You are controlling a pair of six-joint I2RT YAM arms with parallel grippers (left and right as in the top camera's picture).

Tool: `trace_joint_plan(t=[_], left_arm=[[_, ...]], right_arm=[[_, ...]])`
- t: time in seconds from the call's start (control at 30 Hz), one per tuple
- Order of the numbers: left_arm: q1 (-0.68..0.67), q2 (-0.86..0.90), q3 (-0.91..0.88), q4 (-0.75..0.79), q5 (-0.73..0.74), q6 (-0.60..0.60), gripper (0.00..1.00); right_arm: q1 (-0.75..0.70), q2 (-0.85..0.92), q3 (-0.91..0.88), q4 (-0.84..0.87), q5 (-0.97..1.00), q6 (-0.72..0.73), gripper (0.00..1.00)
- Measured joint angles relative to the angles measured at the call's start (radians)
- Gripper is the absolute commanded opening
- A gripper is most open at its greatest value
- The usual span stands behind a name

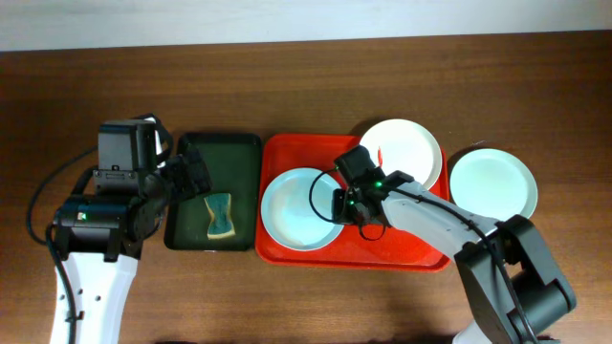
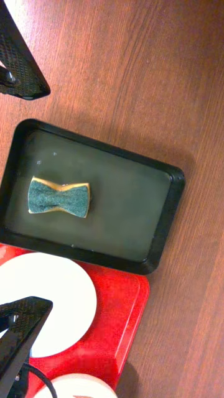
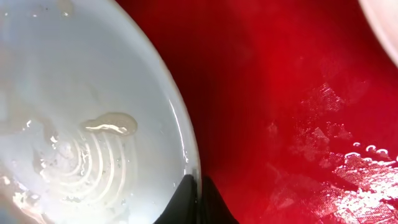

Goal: Clean dirty plates on tray and stack at the side
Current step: 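Return the sponge to the black tray and release it with the left gripper, then lift the pale green plate with the right gripper and tilt it upward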

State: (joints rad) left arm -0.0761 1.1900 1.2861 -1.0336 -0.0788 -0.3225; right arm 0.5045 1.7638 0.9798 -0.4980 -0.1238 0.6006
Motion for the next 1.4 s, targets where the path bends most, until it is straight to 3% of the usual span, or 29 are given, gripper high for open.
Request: trace_joint_plan(t=[0.37,0.53,0.83,1.07,1.4], left_arm=[[0.0,0.0,0.0,0.0,0.0,0.0,0.99],[0.0,0.0,0.0,0.0,0.0,0.0,0.99],[0.0,0.0,0.0,0.0,0.0,0.0,0.99],[0.0,0.0,0.0,-0.001,0.0,0.0,0.99],[0.0,-0.001,0.0,-0.002,0.0,0.0,0.99]], right_arm=[[-0.058,-0.234,0.125,-0.157,-0.024,-0.088,0.04],[-0.034,-0.233,0.132,-0.049,0.05,-0.076,0.04],[0.172,-0.121,0.138,0.186,0.291,-0.051,0.04],[0.249,-0.096,0.14,0.349,0.471,-0.07,0.04],[0.33,-0.027,0.143,0.744,0.684,-0.544,0.04]])
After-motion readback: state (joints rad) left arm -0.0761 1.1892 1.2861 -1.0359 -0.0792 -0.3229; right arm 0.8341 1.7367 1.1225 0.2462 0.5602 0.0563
